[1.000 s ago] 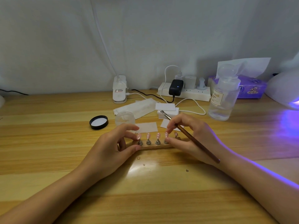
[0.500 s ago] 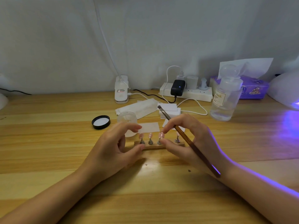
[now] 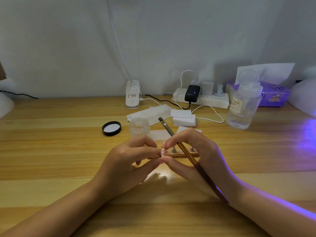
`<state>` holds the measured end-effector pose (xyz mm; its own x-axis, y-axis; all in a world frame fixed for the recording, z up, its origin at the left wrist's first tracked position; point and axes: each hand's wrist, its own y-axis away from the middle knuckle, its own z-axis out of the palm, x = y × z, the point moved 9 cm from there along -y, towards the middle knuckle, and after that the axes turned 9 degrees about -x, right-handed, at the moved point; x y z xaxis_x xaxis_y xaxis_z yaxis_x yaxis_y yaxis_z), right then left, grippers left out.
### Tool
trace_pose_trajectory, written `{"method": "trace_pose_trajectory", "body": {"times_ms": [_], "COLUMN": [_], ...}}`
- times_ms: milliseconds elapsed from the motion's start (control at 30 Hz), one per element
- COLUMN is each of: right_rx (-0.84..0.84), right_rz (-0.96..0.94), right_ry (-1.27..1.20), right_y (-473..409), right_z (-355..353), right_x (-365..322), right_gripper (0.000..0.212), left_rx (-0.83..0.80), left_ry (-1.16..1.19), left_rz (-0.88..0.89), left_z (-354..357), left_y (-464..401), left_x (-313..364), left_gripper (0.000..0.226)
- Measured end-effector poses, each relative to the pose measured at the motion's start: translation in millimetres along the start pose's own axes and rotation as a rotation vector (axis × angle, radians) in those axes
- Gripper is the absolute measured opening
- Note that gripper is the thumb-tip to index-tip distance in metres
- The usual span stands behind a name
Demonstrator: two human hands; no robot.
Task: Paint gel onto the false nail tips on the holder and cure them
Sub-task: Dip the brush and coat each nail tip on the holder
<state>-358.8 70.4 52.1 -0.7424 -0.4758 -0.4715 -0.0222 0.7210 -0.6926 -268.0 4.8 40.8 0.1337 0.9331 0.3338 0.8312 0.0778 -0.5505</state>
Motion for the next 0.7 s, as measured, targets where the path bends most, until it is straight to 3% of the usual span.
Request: {"method": "trace_pose_trajectory", "body": {"times_ms": [267, 367, 500, 700], "right_rx": [0.006, 0.044, 0.111, -0.006], "right_rz": [0.086, 0.200, 0.210, 0.407], "right_ry": [-0.003, -0.157, -0.336, -0.271], "right_y": [-6, -10, -28, -71], "right_z": [-10, -18, -25, -18], "right_x": [6, 15, 17, 41], "right_gripper": [0.028, 0.020, 0.026, 0.021], "left_rx": [0.162, 0.231, 0.269, 0.369], "left_ry": [0.091, 0.150, 0.233, 0.260], "left_rz": [-0.064, -0.136, -0.218, -0.284], "left_z": [-16, -25, -31, -42], "left_y": [2, 6, 9, 15], "left_x": [-10, -19, -33, -48], "left_gripper": [0.010, 0.017, 0.020, 0.016]}}
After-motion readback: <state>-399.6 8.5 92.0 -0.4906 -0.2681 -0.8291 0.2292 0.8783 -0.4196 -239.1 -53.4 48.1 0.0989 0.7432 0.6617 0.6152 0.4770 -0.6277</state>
